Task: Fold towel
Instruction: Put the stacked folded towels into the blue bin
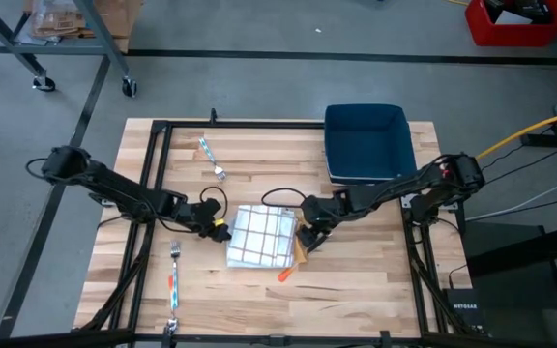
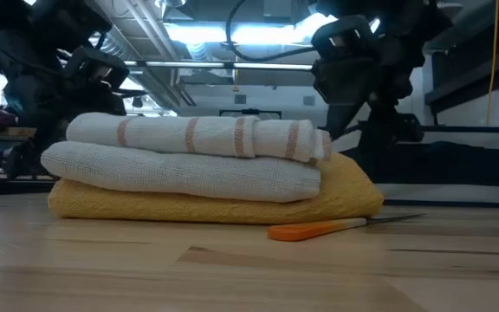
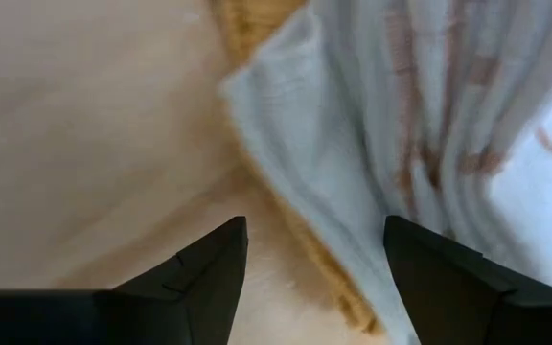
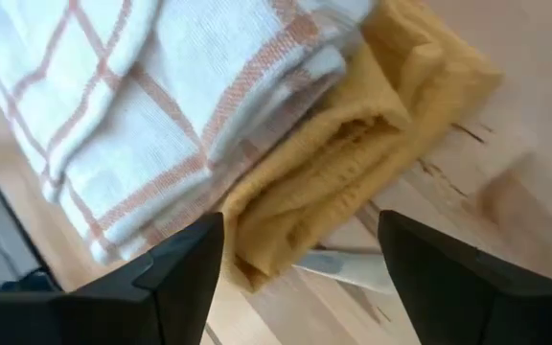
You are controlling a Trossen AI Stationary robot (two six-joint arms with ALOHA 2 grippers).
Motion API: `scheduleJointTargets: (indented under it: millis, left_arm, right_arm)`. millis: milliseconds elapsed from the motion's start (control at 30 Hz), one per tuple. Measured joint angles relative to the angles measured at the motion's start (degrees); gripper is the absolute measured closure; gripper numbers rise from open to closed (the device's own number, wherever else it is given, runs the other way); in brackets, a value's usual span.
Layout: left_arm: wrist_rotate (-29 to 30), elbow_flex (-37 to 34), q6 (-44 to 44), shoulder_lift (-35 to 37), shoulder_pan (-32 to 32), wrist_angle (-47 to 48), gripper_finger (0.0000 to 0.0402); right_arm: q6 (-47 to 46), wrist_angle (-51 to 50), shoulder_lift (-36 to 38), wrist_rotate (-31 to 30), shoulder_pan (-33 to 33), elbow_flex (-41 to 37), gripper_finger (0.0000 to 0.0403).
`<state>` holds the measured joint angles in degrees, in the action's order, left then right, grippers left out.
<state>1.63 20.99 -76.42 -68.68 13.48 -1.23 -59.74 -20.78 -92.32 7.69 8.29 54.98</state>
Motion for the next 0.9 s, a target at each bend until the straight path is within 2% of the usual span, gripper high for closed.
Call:
scheduleJointTargets:
  millis: [133, 367, 567, 700, 900]
  left_arm:
    - [0.02, 0.0, -0.09, -3.14, 0.82, -5.01, 0.0164]
    - [-0.33, 0.0, -0.36, -4.22, 1.11, -5.57, 0.0164]
    - [-0.08, 0.0, -1.56, -4.22, 1.11, -5.51, 0.0164]
    - [0.02, 0.01, -1.9, -4.22, 1.13, -5.49, 0.0164]
    - [2.23, 0.02, -2.89, -4.22, 1.13, -5.44, 0.0164]
  right_arm:
    - [-0.62, 7.36, -0.04, 0.89, -0.02, -2.86, 0.0123]
    - [-5.78, 8.74, -0.05, 0.89, -0.02, -8.64, 0.0123]
    - [-10.84, 24.97, -0.04, 0.33, -0.02, -15.73, 0.0123]
    - [-16.5, 29.22, -0.06, -1.21, -0.02, -19.72, 0.0123]
    - [-17.21, 33.81, -0.14, -3.59, 0.09, -21.39, 0.0123]
